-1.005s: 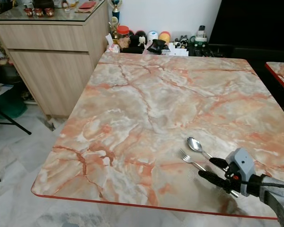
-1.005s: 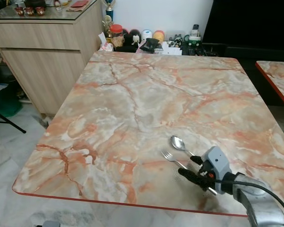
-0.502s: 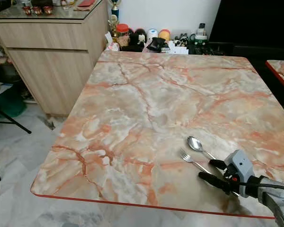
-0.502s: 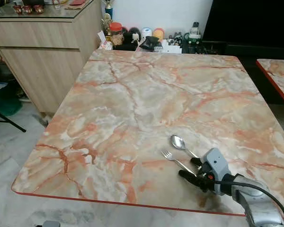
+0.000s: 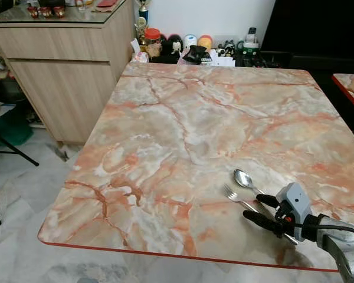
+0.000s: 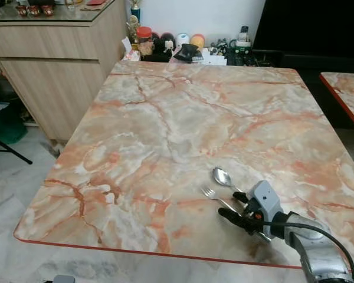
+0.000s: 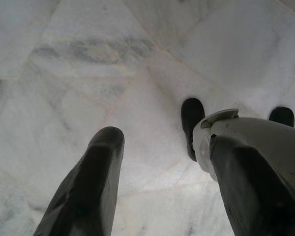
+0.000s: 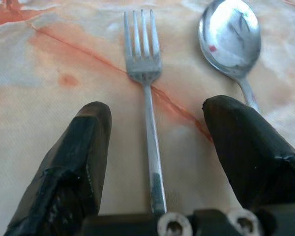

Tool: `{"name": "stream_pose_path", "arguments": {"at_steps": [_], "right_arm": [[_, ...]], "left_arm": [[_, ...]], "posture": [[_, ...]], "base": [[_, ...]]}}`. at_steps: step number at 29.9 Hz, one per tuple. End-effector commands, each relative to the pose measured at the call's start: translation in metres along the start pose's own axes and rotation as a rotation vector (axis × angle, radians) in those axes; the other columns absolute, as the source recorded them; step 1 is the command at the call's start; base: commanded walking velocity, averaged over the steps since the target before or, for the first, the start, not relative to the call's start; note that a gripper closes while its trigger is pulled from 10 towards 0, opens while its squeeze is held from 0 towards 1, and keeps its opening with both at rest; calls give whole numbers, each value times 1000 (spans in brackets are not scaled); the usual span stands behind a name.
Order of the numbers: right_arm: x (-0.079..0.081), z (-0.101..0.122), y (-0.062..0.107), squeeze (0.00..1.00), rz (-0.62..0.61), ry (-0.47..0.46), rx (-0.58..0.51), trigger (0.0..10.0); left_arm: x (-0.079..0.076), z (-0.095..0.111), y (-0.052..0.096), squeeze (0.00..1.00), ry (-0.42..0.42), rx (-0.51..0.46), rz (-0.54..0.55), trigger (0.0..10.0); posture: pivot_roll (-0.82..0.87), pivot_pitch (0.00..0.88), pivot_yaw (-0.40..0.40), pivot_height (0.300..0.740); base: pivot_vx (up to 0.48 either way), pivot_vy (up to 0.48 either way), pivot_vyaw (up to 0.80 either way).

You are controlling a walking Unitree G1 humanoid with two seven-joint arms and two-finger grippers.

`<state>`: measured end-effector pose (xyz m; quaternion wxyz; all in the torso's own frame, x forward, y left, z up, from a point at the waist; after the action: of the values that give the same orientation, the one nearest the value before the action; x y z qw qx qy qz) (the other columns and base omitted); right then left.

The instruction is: Setting the table

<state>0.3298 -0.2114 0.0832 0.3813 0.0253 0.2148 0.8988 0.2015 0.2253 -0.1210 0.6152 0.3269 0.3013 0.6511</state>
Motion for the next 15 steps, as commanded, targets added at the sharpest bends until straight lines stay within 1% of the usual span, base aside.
{"name": "stream_pose_path", "arguments": {"at_steps": [1, 9, 13, 14, 15], "right_arm": [[5, -1, -5, 0, 21, 12, 4, 10000], [9, -1, -12, 0, 49, 0, -16, 10000], [10, -5, -14, 0, 46, -3, 1, 10000], [10, -8, -14, 0, 42, -10, 9, 9059], [10, -10, -15, 0, 36, -11, 14, 4902]], "left_arm": [[1, -10, 2, 0, -15, 35, -5, 10000], [-1, -9, 1, 0, -13, 30, -6, 10000], [-2, -9, 1, 0, -12, 31, -11, 10000], [-2, -9, 1, 0, -12, 31, -12, 10000], [-3, -10, 1, 0, -12, 32, -12, 10000]], "posture": [[13, 137, 21, 740], [18, 138, 18, 740], [17, 139, 16, 740], [17, 140, 14, 740], [18, 139, 14, 740]], "base": [[0, 0, 0], [0, 0, 0], [0, 0, 0], [0, 0, 0], [0, 0, 0]]}}
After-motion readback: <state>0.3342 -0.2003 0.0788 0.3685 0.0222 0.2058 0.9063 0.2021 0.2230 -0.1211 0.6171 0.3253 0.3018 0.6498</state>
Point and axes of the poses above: a point about 5 cm out from each wrist's last joint towards the gripper, its own y axis pointing back from the gripper into the wrist, its own z axis along the axis of the wrist's last joint, x = y × z, the point moved 5 cm from there along -y, pointing out of the wrist towards the gripper, and after that the axes turned 3 degrees about y, right-handed, at the moved point
